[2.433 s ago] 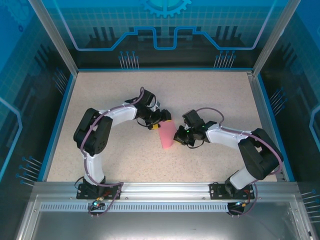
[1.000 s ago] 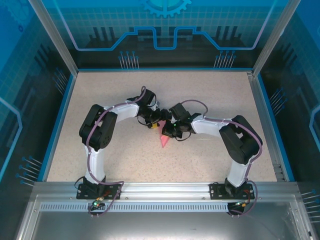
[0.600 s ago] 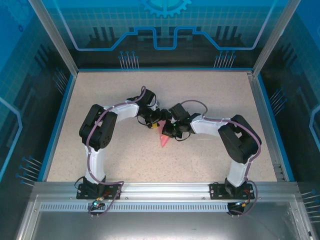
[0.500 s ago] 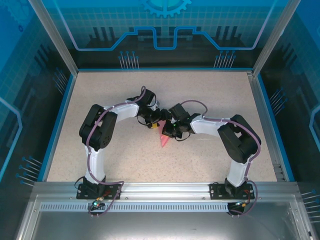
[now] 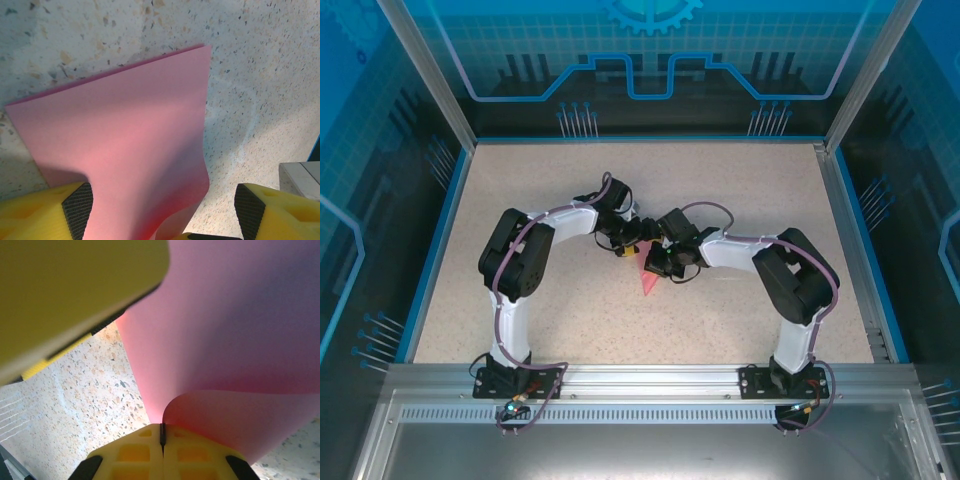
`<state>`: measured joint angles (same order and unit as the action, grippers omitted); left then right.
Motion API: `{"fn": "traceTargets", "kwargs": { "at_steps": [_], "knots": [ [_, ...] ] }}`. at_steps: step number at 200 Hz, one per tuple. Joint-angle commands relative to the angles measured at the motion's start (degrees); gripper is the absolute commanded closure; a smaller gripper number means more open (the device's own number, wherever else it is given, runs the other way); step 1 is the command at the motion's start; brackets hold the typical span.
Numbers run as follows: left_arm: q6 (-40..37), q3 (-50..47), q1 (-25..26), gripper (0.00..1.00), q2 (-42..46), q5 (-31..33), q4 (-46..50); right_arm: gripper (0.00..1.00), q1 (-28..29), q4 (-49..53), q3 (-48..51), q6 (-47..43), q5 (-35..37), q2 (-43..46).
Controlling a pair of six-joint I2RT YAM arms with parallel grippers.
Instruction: Fold a paper plane with a square sheet of paper (pick it up from the middle)
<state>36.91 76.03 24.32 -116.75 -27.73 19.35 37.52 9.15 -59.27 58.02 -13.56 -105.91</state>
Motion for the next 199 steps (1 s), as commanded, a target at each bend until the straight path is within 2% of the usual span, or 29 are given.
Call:
{"fn": "traceTargets", "kwargs": {
  "at_steps": [1,199],
  "knots": [
    [-1.3,0.6,-0.2,0.21,-0.5,-0.2,2.4,0.95,1.2,0.4,-0.3,-0.3,-0.3,-1.4],
    [-1.3,0.3,0.1,0.21,-0.6,-0.5,2.4,0.95,1.2,-3.8,0.4,-0.6,-3.2,-3.1]
  ]
}}
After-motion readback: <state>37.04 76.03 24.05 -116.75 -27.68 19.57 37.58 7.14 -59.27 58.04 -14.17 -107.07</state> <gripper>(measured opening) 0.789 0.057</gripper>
